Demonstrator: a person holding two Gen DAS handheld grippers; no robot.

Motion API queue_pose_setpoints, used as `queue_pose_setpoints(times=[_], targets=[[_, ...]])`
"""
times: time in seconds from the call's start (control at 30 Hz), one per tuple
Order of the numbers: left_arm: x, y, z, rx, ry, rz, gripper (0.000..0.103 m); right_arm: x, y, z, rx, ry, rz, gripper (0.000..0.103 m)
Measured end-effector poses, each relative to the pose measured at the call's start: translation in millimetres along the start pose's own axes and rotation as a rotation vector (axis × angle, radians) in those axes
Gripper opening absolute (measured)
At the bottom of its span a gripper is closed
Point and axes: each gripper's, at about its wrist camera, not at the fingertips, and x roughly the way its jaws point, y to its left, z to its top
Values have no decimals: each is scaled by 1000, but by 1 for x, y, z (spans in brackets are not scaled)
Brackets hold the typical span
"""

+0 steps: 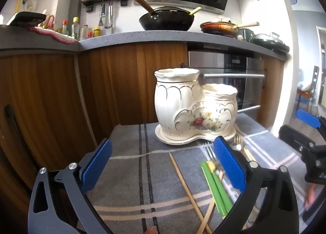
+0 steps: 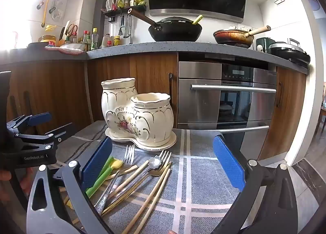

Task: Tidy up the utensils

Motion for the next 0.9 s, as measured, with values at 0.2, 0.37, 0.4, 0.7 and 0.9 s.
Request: queue_pose_setpoints(times=[0.2,0.37,0.4,0.7,0.9], targets=[[2,1,-1,0,-10,5,99,0,1,0,-3,2,-2,98],[3,-2,-1,0,-12,6,99,1,1,0,-3,4,0,98],[2,5,0,-22,-6,1,99,0,1,0,-3,4,0,98],[1,5,-1,-23,-8,4,99,1,1,-1,-4,7,0,98],[1,5,-1,-25,-6,3,99,1,2,-1,-5,8,-1,98]])
